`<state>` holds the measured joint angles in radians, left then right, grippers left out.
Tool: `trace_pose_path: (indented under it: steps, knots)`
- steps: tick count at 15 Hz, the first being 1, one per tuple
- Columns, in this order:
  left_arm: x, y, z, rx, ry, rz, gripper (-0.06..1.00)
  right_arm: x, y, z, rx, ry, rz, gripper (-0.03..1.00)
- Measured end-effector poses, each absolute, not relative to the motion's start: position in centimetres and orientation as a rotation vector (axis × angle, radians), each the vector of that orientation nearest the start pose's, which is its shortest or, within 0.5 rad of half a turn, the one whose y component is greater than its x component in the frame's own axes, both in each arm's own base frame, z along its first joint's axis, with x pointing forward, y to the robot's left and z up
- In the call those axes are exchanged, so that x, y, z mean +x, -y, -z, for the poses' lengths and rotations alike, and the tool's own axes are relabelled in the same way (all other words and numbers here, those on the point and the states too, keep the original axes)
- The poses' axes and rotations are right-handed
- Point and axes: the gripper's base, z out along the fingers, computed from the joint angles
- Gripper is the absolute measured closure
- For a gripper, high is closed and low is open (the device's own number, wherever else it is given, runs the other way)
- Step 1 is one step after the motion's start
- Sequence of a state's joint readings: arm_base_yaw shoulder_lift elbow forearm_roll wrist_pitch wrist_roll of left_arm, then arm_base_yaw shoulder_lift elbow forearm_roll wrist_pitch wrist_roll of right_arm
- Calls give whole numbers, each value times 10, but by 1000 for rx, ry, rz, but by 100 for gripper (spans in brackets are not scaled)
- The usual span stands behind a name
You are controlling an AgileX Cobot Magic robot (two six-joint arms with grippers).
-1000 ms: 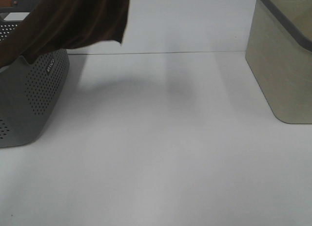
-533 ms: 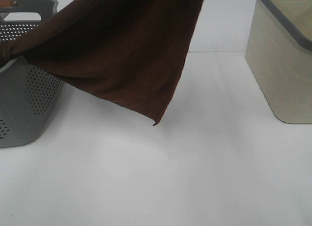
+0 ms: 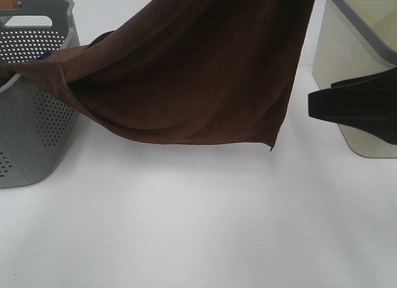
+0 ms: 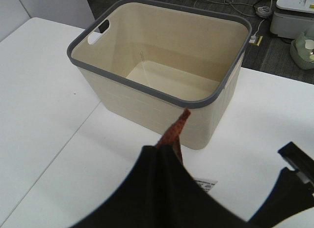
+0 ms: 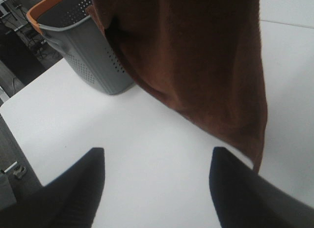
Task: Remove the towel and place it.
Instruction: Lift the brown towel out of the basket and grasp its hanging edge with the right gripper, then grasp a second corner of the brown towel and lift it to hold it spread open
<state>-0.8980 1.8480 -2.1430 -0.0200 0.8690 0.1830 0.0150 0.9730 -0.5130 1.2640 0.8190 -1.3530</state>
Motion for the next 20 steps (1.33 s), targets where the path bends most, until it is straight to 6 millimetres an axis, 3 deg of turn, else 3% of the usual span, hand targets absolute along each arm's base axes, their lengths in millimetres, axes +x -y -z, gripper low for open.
trace_pose_path:
  steps: [4,9,12,20]
  knots:
    - [260,329,-455,1072,-1794,464,94,202,-68,-233,-660,-2032,-780,34]
    - [261,329,-457,1063,-1780,469,94,228,-69,-192,-580,-2138,-849,30]
    - [261,330,-459,1051,-1760,475,94,237,-68,-181,-532,-2130,-850,30]
    - [262,331,-462,1026,-1720,488,94,257,-69,-163,-607,-2125,-834,32]
